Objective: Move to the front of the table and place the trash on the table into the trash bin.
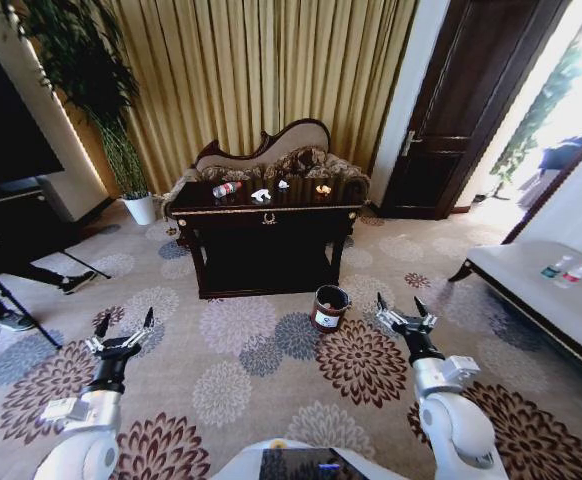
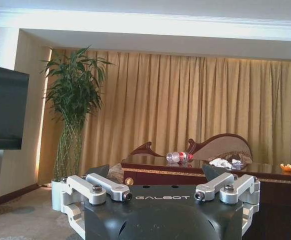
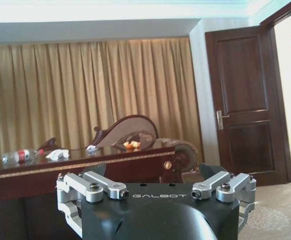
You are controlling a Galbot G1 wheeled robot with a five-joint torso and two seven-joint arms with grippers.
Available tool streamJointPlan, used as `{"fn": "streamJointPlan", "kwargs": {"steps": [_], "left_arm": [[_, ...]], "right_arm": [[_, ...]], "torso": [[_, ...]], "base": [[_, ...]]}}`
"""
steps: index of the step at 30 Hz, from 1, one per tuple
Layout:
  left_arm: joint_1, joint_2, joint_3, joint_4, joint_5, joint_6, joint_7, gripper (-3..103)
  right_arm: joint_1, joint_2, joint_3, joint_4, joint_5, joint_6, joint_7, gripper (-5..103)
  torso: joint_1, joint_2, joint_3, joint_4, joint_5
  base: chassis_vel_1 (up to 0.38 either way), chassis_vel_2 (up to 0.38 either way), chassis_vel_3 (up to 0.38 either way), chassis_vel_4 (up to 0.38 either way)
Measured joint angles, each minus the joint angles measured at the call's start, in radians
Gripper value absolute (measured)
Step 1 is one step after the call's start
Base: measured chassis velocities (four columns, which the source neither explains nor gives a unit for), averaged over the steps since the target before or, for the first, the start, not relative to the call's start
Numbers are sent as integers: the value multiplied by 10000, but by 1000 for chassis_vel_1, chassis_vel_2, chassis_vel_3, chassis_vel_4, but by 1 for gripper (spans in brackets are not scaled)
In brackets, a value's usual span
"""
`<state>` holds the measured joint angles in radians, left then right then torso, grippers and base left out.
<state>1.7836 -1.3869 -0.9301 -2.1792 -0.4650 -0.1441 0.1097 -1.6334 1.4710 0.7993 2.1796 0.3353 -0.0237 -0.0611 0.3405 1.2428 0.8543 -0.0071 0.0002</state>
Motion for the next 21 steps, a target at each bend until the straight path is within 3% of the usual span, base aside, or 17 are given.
{"fn": "streamJointPlan", "kwargs": {"steps": [21], "left_arm": [[44, -71, -180, 41, 156, -199, -56, 100]], "right_arm": [[-76, 227, -13, -278, -100, 740, -265, 100]], "torso": [[-1, 0, -1, 0, 0]], "base": [[0, 0, 0, 0]]}}
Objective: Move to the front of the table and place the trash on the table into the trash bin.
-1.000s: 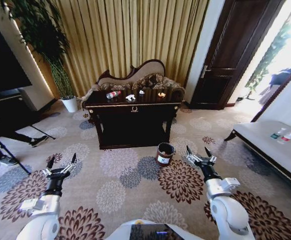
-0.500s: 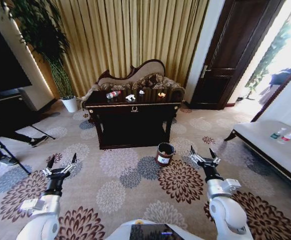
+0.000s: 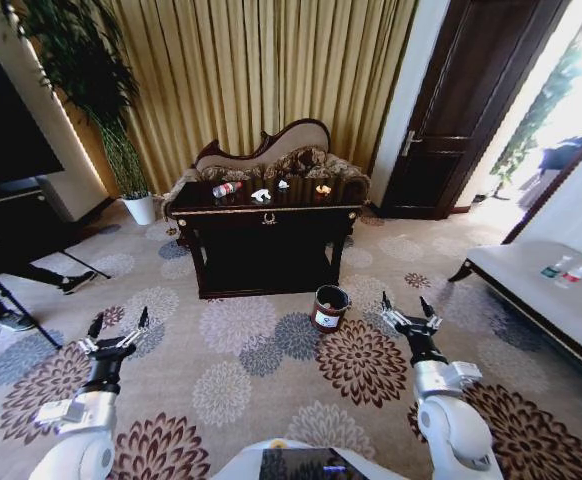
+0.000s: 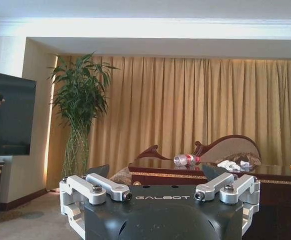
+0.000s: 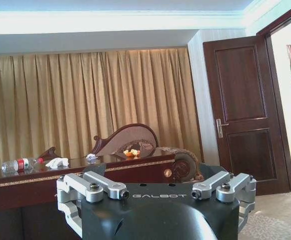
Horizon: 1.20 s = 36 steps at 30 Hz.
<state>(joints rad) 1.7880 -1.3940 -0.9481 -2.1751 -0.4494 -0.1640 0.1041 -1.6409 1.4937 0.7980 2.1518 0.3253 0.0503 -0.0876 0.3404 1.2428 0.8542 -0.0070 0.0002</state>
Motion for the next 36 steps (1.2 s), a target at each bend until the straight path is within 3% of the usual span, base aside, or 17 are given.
{"fn": "streamJointPlan", "kwargs": {"steps": [36], "left_arm": [[39, -100, 52, 47, 135, -98, 54, 100]], "right_arm": [[-125, 25, -40, -91, -19, 210, -115, 100]], "torso": [[0, 0, 0, 1, -1]], "base": [[-101, 96, 107, -97]]}}
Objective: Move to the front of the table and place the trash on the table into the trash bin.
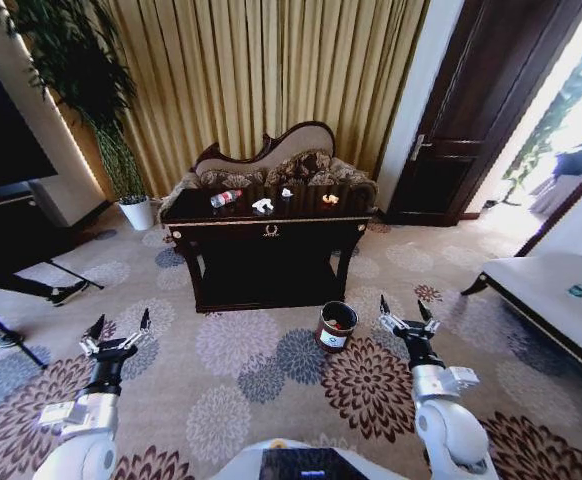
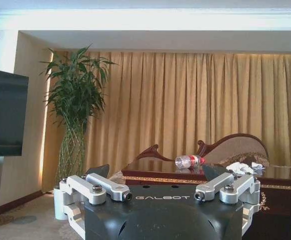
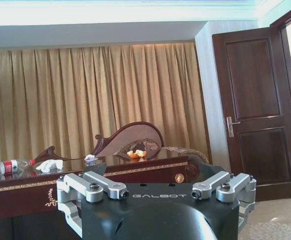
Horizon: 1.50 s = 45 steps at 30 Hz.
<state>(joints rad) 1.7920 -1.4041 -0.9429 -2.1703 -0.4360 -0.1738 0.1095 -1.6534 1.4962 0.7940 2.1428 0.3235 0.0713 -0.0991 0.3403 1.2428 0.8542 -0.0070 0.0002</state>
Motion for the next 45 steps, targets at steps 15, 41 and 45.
{"fn": "streamJointPlan", "kwargs": {"steps": [15, 41, 45], "left_arm": [[1, -21, 10, 31, 24, -23, 38, 100], [37, -32, -52, 35, 30, -35, 58, 100], [26, -33, -52, 60, 30, -35, 68, 100]], "right_arm": [[-34, 6, -19, -30, -13, 76, -29, 100], [-69, 81, -265, -69, -139, 107, -129, 100], [-68, 85, -282, -90, -157, 107, -136, 100]], "torso": [[1, 0, 0, 0, 0], [1, 0, 0, 0, -1], [2, 0, 0, -1, 0]], "base": [[-125, 134, 133, -129], [-131, 125, 127, -125], [-129, 139, 137, -138]]}}
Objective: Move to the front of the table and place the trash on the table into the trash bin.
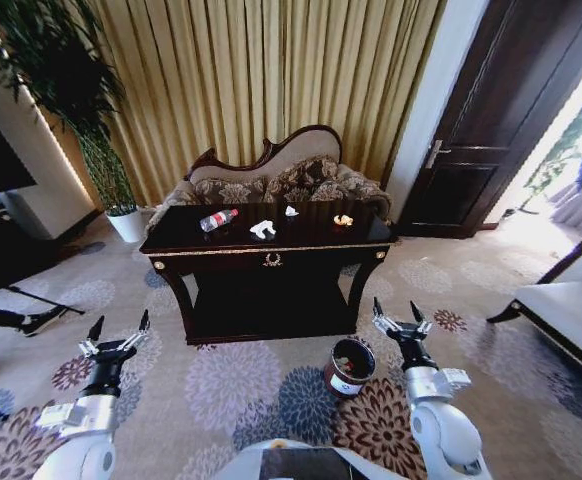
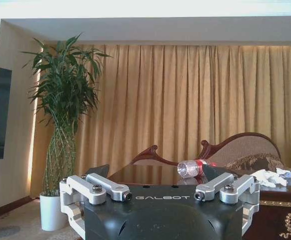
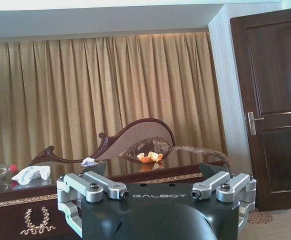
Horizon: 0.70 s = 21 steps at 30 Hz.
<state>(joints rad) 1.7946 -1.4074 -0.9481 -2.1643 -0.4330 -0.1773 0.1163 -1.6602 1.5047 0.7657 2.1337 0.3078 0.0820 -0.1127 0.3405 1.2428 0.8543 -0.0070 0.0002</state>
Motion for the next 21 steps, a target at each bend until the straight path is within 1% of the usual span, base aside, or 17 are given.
{"fn": "streamJointPlan", "kwargs": {"steps": [21], "left_arm": [[6, -53, -9, 52, -5, -54, 27, 100]], "right_arm": [[-48, 56, -43, -46, -18, 26, -38, 100]], "torso": [[0, 0, 0, 0, 0]], "base": [[-152, 151, 149, -146]]}}
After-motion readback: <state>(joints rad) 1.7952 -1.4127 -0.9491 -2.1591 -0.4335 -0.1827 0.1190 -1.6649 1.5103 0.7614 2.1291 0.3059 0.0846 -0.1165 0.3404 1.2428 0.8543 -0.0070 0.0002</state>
